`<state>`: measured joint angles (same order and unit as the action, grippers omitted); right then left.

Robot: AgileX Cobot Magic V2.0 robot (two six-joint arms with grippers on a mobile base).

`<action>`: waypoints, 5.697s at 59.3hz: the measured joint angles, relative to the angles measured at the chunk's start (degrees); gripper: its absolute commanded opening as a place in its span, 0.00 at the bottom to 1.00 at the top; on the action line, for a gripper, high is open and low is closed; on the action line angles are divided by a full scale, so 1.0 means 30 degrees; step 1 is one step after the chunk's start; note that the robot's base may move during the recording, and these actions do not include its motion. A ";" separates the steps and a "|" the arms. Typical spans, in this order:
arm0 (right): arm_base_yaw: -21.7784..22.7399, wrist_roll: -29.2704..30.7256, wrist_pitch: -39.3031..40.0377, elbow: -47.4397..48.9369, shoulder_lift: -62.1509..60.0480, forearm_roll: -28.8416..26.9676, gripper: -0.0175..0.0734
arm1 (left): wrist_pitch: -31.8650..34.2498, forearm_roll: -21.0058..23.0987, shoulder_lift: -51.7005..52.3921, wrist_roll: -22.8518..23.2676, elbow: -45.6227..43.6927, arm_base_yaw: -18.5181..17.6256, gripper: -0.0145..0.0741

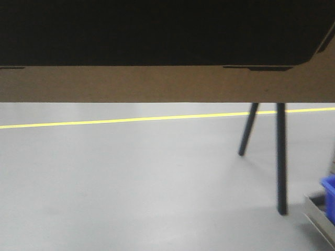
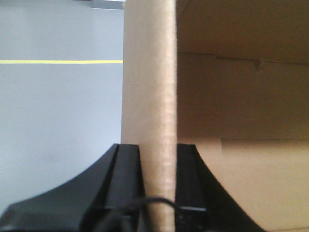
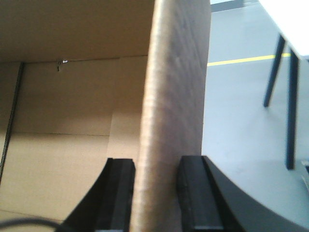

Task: Grab box from left shelf to table start
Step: 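Hold the box with both grippers while the base turns away, then carry the box with both grippers toward the white table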

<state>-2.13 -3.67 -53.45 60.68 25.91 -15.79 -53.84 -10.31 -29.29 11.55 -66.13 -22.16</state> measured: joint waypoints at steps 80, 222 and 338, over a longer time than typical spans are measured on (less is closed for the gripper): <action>-0.0069 0.0000 -0.0038 0.0000 0.0000 0.0000 0.25 | 0.0000 0.0000 0.0000 0.0000 0.0000 0.0000 0.07; -0.0069 0.0000 -0.0038 0.0000 0.0044 0.0000 0.25 | 0.0070 -0.0029 0.0013 -0.0008 0.0000 0.0000 0.07; -0.0069 0.0000 -0.0038 0.0000 0.0044 0.0000 0.25 | 0.0121 -0.0029 0.0044 -0.0040 0.0000 0.0000 0.07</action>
<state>-2.34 -3.67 -53.56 60.68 26.04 -15.79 -53.48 -10.40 -29.16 11.43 -66.13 -22.16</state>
